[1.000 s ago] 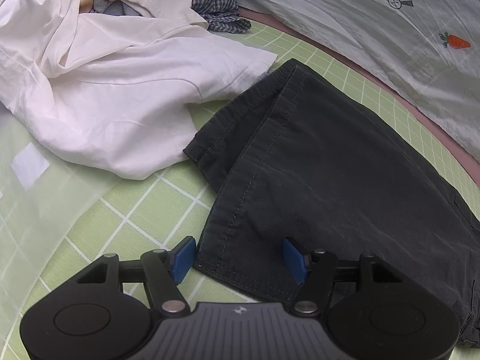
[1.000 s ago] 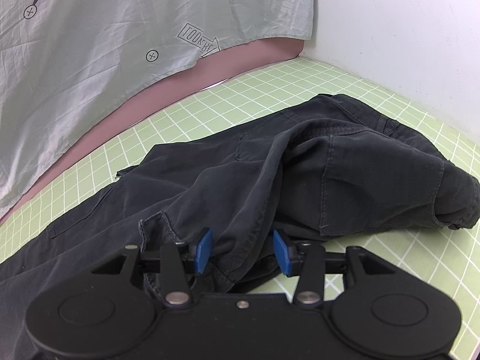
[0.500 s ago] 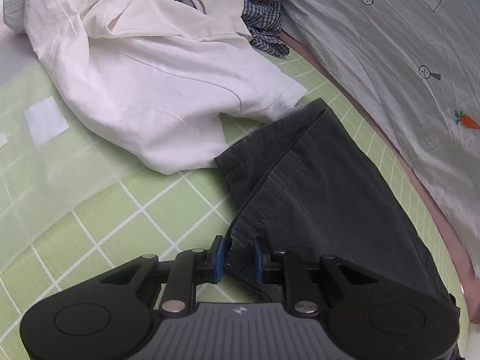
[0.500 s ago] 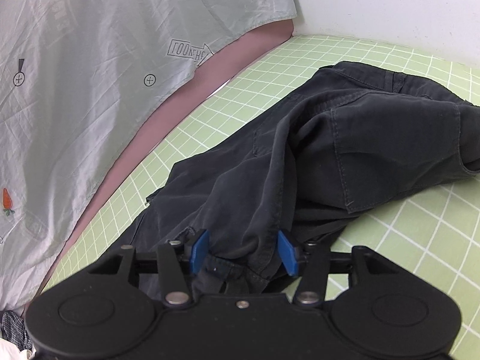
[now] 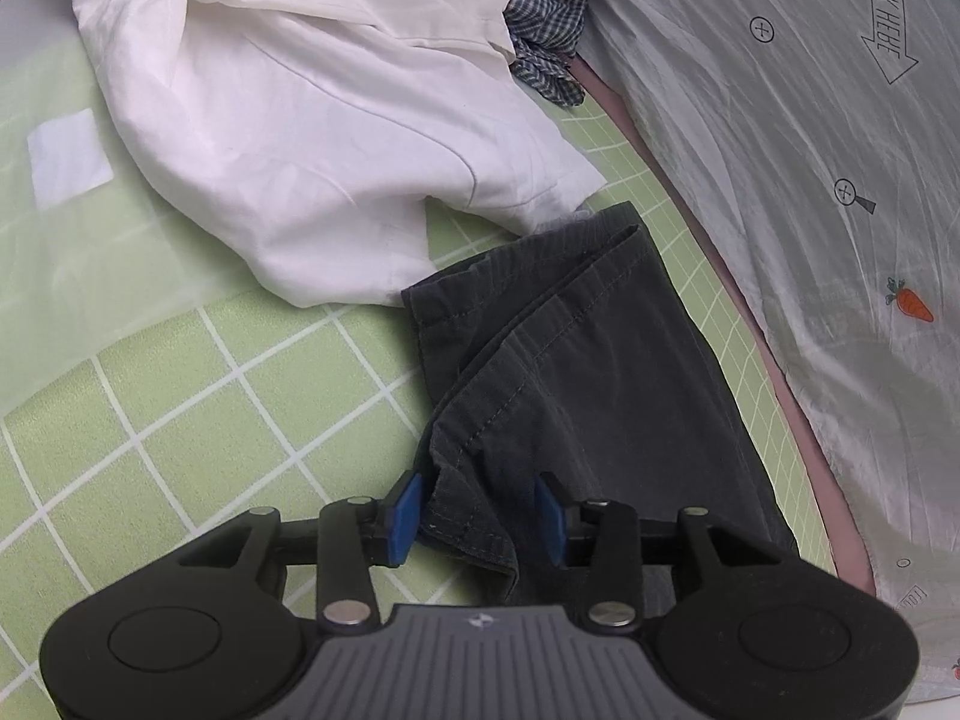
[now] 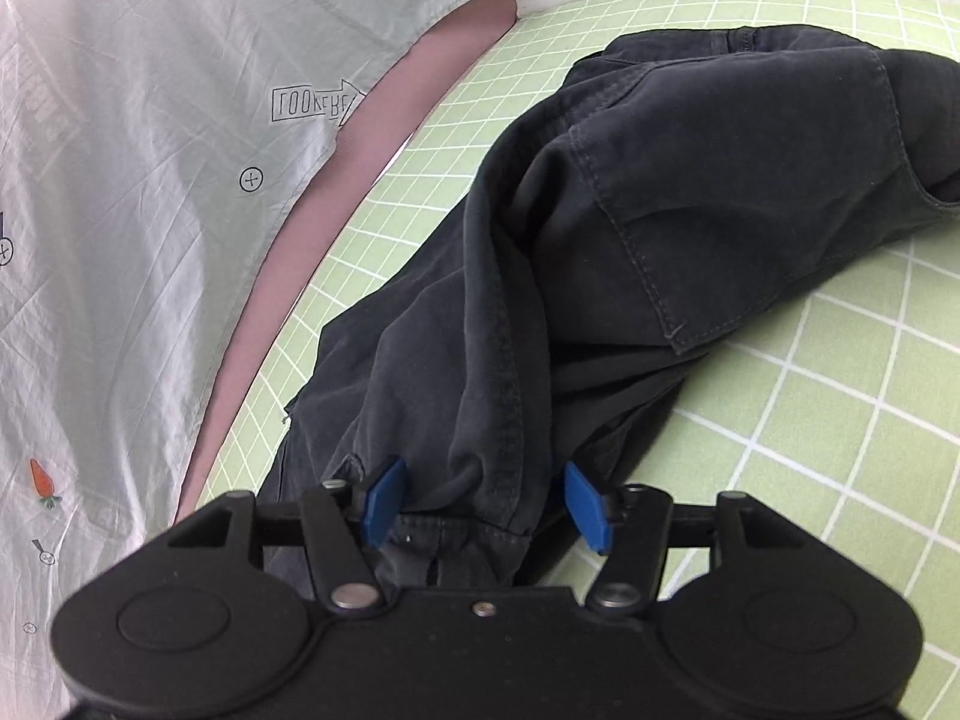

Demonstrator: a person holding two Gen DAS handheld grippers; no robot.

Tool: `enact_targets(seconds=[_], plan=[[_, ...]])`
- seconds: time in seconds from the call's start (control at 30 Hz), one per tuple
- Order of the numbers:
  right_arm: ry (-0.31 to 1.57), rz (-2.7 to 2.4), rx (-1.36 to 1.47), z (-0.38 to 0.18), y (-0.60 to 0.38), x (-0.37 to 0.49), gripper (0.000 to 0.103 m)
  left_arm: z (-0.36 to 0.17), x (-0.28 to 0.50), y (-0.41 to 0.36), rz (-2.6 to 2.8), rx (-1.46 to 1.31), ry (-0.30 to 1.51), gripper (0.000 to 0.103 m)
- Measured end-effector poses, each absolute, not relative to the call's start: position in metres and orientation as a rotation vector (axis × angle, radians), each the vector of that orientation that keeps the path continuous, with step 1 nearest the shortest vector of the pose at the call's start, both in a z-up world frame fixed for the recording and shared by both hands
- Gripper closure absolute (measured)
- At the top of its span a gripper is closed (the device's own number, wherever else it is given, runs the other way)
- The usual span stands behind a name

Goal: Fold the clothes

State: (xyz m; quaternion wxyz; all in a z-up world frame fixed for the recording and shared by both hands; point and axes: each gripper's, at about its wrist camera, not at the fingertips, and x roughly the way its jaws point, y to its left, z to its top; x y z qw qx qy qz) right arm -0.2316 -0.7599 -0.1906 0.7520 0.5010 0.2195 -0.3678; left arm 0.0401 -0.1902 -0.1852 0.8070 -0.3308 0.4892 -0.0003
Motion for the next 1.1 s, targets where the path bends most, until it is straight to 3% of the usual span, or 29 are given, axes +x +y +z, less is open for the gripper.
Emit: enact_targets(seconds=[0.8,0.9,0.93,0.97,1.03,1.1], plan=[[0.47,-0.799,1.154,-0.188,-0.757,-0.239,0.041,-0.2,0.035,-0.188,-0.011,-0.934,1.105,0.054],[0.464,-0.795,1.164,-0.188,-0.76,-0.238,0.041,-0.197,0.041,-0.192,-0.012,-0.9,1.09,0.057],[0.459,-0.793,1.168,-0.187,-0.76,-0.238,0.041,-0.196,0.043,-0.193,-0.012,-0.882,1.085,0.064],[0.445,-0.795,1.163,-0.185,-0.76,-0.238,0.044,-0.194,0.045,-0.195,-0.01,-0.855,1.086,0.091],[0.42,-0.799,1.151,-0.181,-0.759,-0.239,0.057,-0.192,0.049,-0.196,-0.008,-0.805,1.094,0.095],[0.42,-0.794,1.135,-0.178,-0.759,-0.238,0.08,-0.187,0.049,-0.193,-0.01,-0.805,1.084,0.097]])
